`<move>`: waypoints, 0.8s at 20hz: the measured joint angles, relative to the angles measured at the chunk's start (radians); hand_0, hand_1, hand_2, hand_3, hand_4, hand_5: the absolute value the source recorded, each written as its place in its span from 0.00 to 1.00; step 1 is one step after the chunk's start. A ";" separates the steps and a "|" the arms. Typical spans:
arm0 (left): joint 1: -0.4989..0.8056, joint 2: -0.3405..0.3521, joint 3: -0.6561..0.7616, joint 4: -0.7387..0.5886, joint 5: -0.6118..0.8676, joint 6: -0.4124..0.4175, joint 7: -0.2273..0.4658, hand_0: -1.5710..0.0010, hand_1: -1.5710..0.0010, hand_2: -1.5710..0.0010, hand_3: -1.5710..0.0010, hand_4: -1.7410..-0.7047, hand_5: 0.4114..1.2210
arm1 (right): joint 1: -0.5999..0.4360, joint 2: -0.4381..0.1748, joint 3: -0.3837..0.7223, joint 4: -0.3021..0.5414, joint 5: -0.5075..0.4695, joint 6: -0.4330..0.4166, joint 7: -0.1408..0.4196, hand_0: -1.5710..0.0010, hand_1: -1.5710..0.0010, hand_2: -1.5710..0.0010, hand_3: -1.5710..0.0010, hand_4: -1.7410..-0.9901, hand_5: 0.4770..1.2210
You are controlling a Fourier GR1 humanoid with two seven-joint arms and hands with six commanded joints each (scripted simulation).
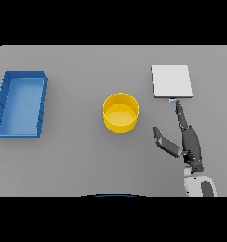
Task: Pick up the red beaker and tilt it to pour out 1 green nut into yellow bowl. Pick up the yellow bowl and place it on the metallic measuring scale.
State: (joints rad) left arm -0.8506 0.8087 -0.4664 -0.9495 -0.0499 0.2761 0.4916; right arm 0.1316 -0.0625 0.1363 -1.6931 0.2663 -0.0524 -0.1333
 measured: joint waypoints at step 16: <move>0.317 0.044 -0.097 -0.237 0.097 0.189 0.117 0.00 0.08 0.09 0.13 0.35 0.52 | -0.006 -0.003 0.003 0.014 0.012 -0.005 -0.011 1.00 1.00 1.00 1.00 0.73 0.25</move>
State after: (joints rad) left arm -0.5334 0.8525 -0.5637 -1.1869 0.0472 0.4649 0.6086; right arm 0.1257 -0.0657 0.1391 -1.6791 0.2778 -0.0575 -0.1447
